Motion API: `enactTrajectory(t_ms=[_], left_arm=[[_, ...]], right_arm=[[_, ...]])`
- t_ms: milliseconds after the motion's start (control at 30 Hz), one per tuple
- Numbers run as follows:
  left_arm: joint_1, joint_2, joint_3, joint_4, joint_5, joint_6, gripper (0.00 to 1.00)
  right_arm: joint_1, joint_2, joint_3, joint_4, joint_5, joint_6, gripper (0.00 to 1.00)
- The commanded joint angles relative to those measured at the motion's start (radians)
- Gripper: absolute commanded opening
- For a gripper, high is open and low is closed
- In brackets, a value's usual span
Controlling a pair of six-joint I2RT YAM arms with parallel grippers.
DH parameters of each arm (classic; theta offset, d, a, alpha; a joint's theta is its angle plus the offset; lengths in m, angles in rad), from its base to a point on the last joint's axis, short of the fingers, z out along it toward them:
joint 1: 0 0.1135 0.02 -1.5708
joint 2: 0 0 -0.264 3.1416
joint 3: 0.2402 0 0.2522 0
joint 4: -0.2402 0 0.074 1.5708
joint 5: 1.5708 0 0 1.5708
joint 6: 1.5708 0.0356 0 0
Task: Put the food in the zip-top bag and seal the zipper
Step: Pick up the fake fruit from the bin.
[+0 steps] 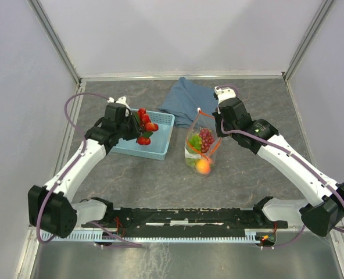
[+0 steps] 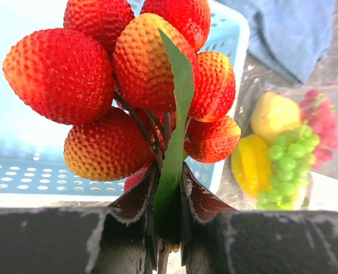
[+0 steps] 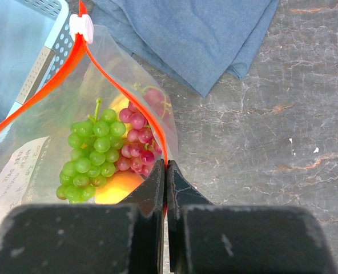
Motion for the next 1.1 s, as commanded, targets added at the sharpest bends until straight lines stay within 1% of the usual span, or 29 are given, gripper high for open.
enactTrajectory(t_ms=[0, 100, 267, 433, 567, 767, 933, 1067], left_arm=[[-0.029, -0.099, 0.09, 0.023, -0.033, 0.008, 0.03], [-0.077, -0.134, 0.137, 0.014, -0.05, 0.03, 0.03], [-0.201, -0.18, 0.208, 0.013, -0.147, 0.042, 0.03], [-0.336, -0.189, 0.261, 0.045, -0.223, 0.044, 0.03], [-0.424, -0.172, 0.296, 0.071, -0.266, 0.045, 0.03], [-0.535, -0.144, 0.303, 0.194, -0.312, 0.009, 0.03], [-0.613, -0.1, 0.291, 0.3, -0.385, -0.05, 0.03], [-0.683, -0.055, 0.298, 0.367, -0.445, -0.049, 0.03]], right_arm=[[-0.002, -0.008, 0.003, 0.041, 0.001, 0.01, 0.01], [-0.002, -0.008, 0.003, 0.038, 0.001, 0.014, 0.01], [-0.002, -0.011, 0.001, 0.04, 0.001, 0.021, 0.01], [-0.002, -0.013, 0.0, 0.042, -0.001, 0.032, 0.02], [-0.002, -0.015, 0.0, 0.047, -0.009, 0.046, 0.02], [-0.002, -0.019, 0.001, 0.052, -0.014, 0.064, 0.02], [-0.002, -0.03, -0.004, 0.06, -0.015, 0.084, 0.02], [-0.002, -0.034, -0.004, 0.065, -0.02, 0.098, 0.01]])
